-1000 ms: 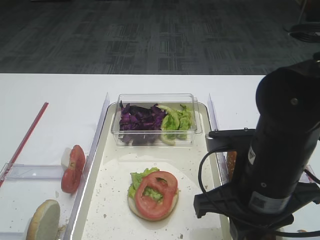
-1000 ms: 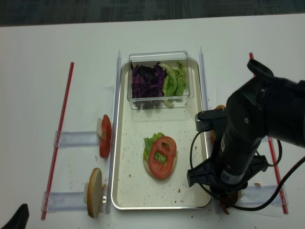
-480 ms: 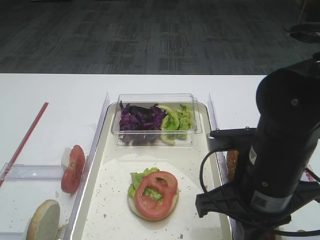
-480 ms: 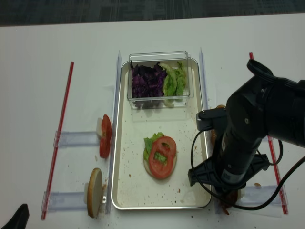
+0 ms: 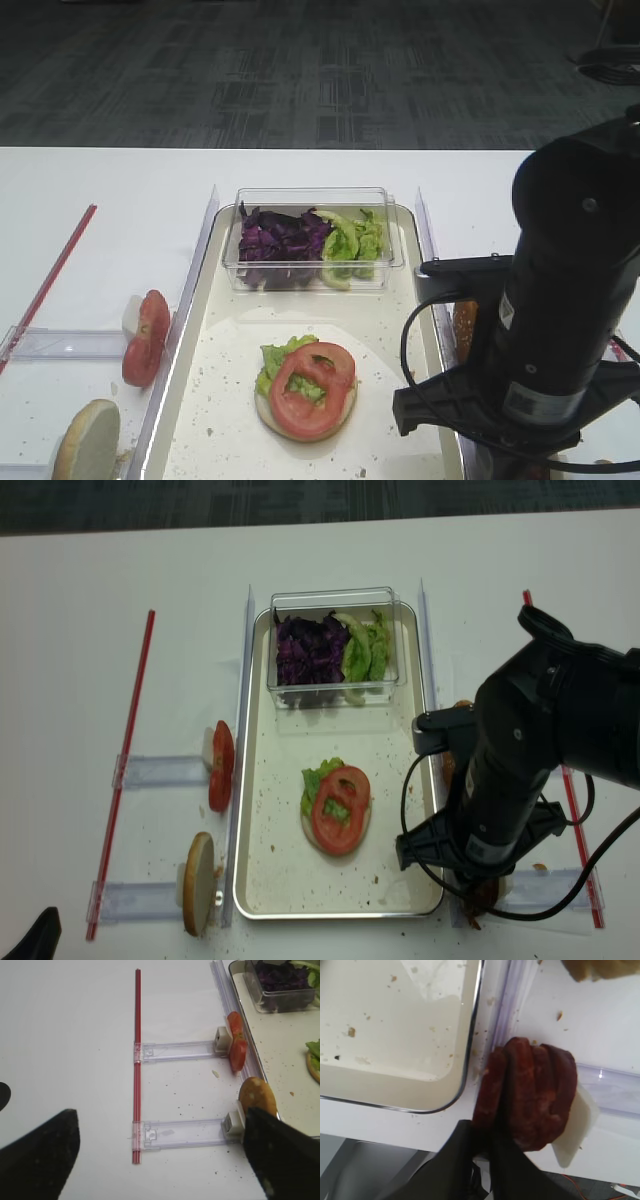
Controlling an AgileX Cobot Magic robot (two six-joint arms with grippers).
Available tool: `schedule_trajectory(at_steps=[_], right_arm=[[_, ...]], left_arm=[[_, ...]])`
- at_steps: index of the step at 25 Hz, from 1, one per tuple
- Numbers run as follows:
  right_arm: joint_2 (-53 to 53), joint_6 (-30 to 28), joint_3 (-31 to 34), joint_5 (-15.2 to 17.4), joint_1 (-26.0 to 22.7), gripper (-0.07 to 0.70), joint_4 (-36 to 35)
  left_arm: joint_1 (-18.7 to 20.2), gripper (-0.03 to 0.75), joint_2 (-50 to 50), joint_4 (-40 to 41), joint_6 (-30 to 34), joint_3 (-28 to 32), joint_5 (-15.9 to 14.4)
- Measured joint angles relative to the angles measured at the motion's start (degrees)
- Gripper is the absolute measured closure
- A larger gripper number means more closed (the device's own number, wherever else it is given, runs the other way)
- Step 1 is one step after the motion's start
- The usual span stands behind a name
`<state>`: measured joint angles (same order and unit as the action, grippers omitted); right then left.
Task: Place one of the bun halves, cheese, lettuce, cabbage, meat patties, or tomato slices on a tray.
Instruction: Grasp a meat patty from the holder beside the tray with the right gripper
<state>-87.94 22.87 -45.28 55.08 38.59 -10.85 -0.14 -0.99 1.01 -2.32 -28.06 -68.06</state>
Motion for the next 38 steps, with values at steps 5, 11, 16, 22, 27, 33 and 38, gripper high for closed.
schedule_trajectory(at_steps=[5,11,16,22,27,33,38], right_arm=[[0.0,0.0,-0.38,0.43,0.0,0.512,0.12],[-0.27,0.0,-2.84,3.43,0.0,0.513,0.44],[-0.27,0.0,-3.44,4.71,0.0,0.513,0.44],[-0.27,0.0,-3.67,5.47,0.0,0.515,0.44],[-0.27,0.0,-4.7,6.52,0.0,0.515,0.23],[0.45,0.0,-4.79,6.89,0.0,0.515,0.01],[1.37,0.0,-4.79,7.46,0.0,0.515,-0.08]], left_arm=[[0.0,0.104,0.0,0.0,0.0,0.0,0.0],[0.0,0.104,0.0,0.0,0.0,0.0,0.0],[0.0,0.104,0.0,0.0,0.0,0.0,0.0],[0.0,0.104,0.0,0.0,0.0,0.0,0.0],[0.0,0.104,0.0,0.0,0.0,0.0,0.0],[0.0,0.104,0.0,0.0,0.0,0.0,0.0],[0.0,0.104,0.0,0.0,0.0,0.0,0.0]])
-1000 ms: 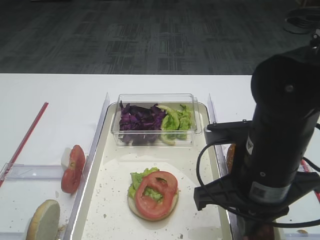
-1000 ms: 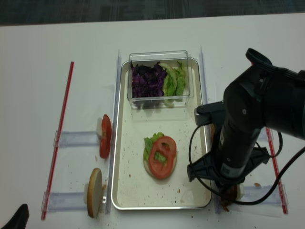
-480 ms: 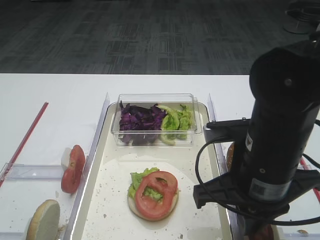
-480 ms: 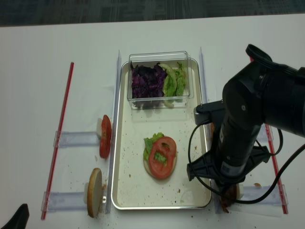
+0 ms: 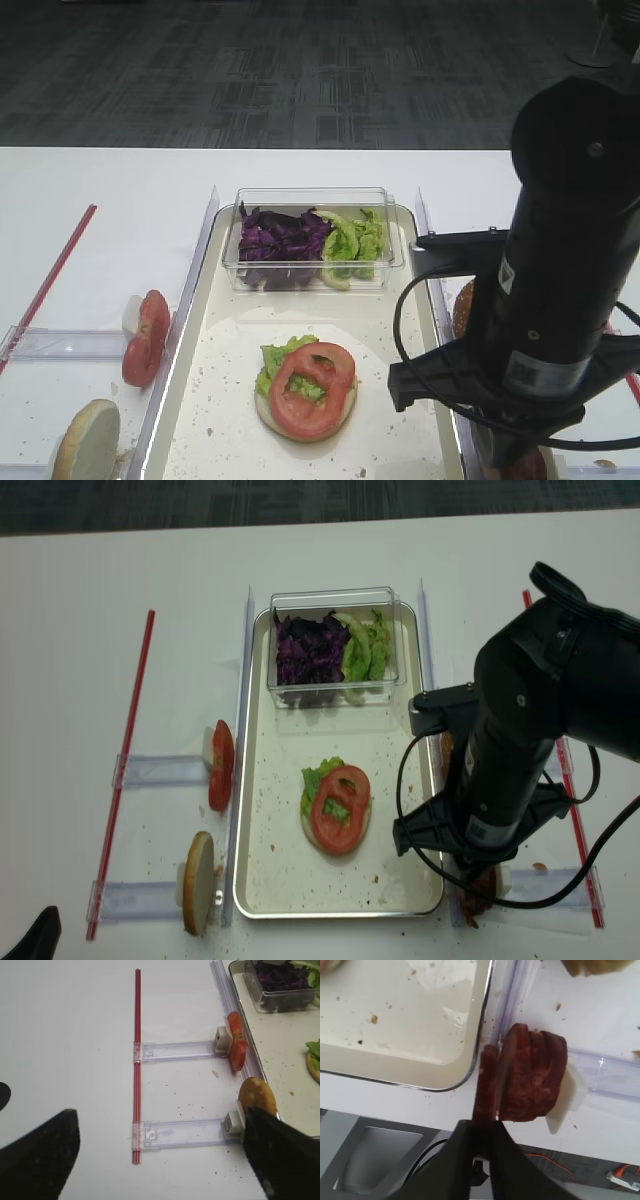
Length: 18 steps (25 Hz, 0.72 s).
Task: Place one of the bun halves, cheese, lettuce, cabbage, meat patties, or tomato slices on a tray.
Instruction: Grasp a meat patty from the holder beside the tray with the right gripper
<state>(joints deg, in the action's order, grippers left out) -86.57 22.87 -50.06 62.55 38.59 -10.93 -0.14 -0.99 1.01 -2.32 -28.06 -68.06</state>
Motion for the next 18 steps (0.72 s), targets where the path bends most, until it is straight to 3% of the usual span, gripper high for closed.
schedule_trajectory(at_steps=[18], right_arm=[[2.04,0.0,-5.5,3.37,0.0,0.515,-0.19]], left_arm=[[0.0,0.103,0.0,0.0,0.0,0.0,0.0]])
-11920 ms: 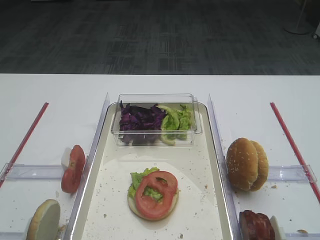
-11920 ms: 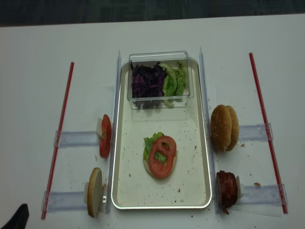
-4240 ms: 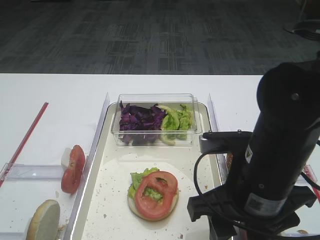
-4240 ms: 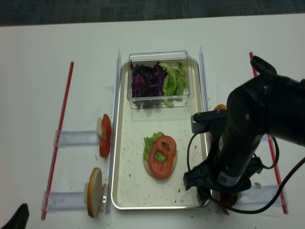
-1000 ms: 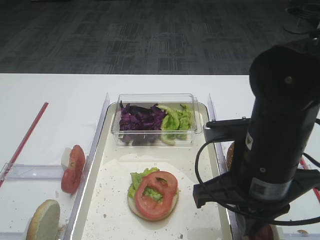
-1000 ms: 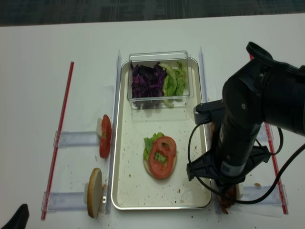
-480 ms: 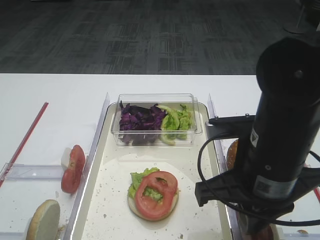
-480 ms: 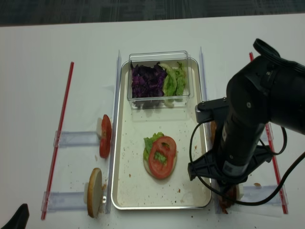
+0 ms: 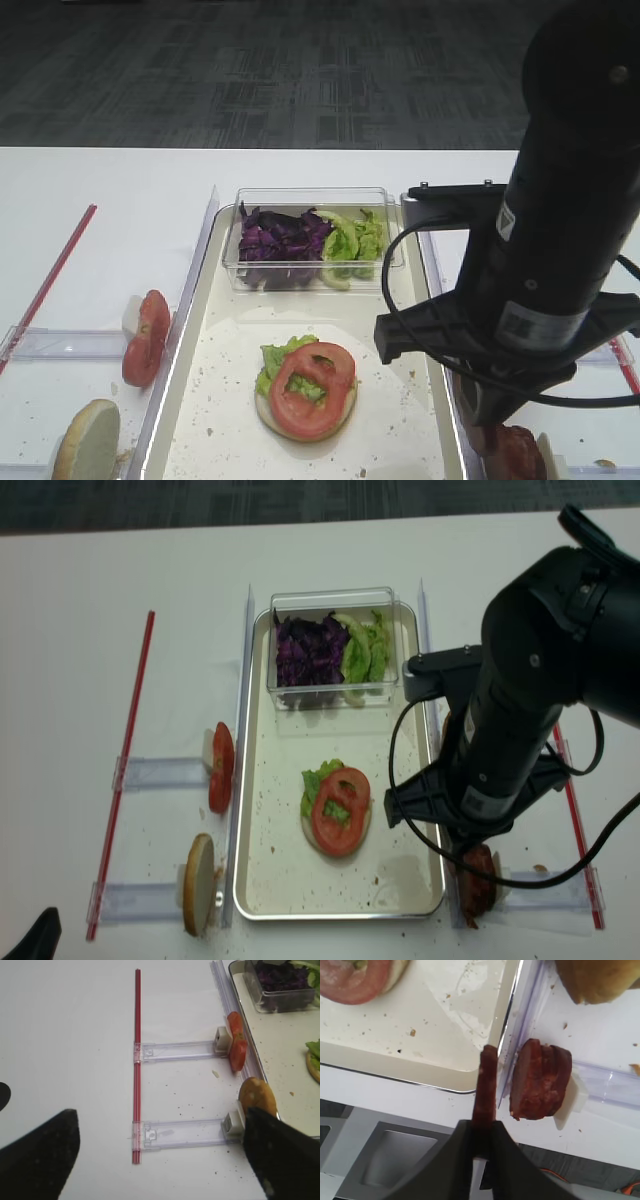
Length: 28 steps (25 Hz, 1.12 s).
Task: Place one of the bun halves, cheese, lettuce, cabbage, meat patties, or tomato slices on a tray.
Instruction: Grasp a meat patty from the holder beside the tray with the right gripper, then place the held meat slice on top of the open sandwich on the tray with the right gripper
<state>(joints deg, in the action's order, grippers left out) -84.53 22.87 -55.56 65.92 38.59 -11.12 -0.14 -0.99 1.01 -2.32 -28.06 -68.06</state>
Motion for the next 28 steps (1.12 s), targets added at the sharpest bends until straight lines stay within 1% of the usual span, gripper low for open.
schedule_trajectory(at_steps=[4,9,11,15,18,20,23,28], right_arm=[[0.0,-0.27,0.0,-0.12,0.0,0.515,0.0],[0.0,-2.46,0.0,-2.05,0.0,0.515,-0.14],[0.0,-3.5,0.0,-3.25,0.0,0.515,-0.63],[0.0,-7.93,0.0,-7.21,0.0,0.515,-4.19],[0.0,-13.61,0.0,-9.15,-1.77,0.515,-10.23],[0.0,-18.13,0.0,-9.89,-3.97,0.515,-14.22],[0.0,-24.51,0.0,-10.0,-7.34,0.515,-19.53],[-0.4,-34.91,0.0,-8.18,-12.08,0.515,-28.53]], left_arm=[[0.0,0.103,0.0,0.0,0.0,0.0,0.0],[0.0,0.103,0.0,0.0,0.0,0.0,0.0],[0.0,0.103,0.0,0.0,0.0,0.0,0.0],[0.0,0.103,0.0,0.0,0.0,0.0,0.0],[0.0,0.103,0.0,0.0,0.0,0.0,0.0],[0.0,0.103,0.0,0.0,0.0,0.0,0.0],[0.0,0.103,0.0,0.0,0.0,0.0,0.0],[0.0,0.104,0.0,0.0,0.0,0.0,0.0]])
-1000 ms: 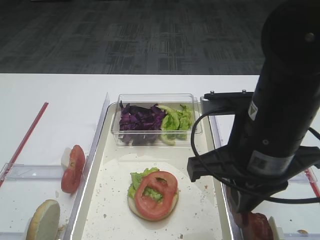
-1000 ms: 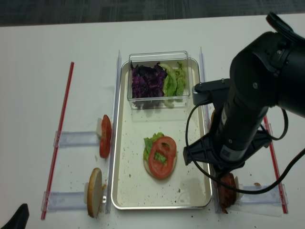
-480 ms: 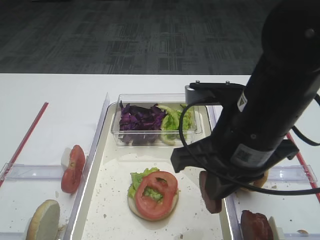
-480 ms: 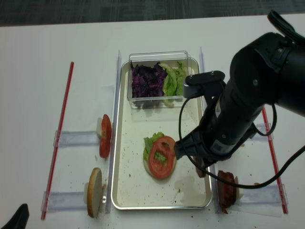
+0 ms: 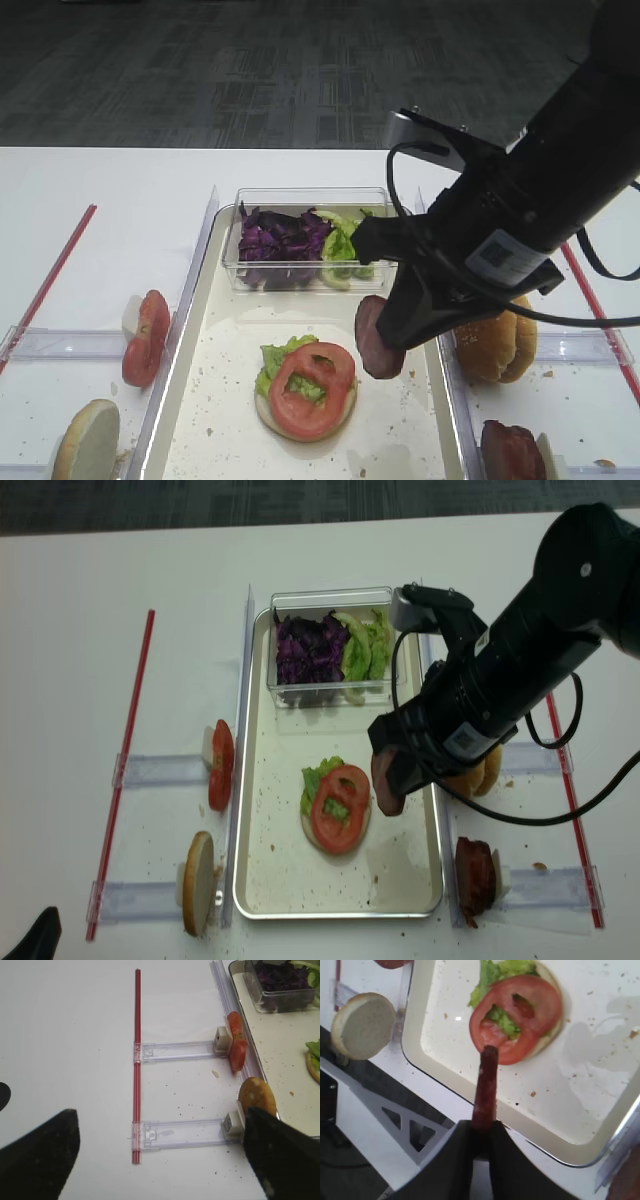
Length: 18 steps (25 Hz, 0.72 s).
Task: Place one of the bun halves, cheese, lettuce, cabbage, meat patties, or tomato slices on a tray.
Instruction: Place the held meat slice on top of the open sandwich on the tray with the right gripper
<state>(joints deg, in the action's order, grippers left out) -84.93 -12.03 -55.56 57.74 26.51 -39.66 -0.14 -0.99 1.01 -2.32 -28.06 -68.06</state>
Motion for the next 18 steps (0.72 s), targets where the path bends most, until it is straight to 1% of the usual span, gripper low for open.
schedule_trajectory(at_steps=[3,9,13,18], right_arm=[[-2.47,-5.65,0.0,1.88,-1.25,0.515,-5.85],[-7.21,-15.59,0.0,3.84,-1.48,0.515,-16.73],[-9.73,-19.75,0.0,4.83,-1.48,0.516,-21.19],[-13.38,-24.3,-0.13,6.84,-1.48,0.516,-26.6]], left_arm=[[0.0,0.103,0.0,0.0,0.0,0.0,0.0],[0.0,0.104,0.0,0.0,0.0,0.0,0.0],[0.0,0.103,0.0,0.0,0.0,0.0,0.0],[0.0,0.104,0.0,0.0,0.0,0.0,0.0]])
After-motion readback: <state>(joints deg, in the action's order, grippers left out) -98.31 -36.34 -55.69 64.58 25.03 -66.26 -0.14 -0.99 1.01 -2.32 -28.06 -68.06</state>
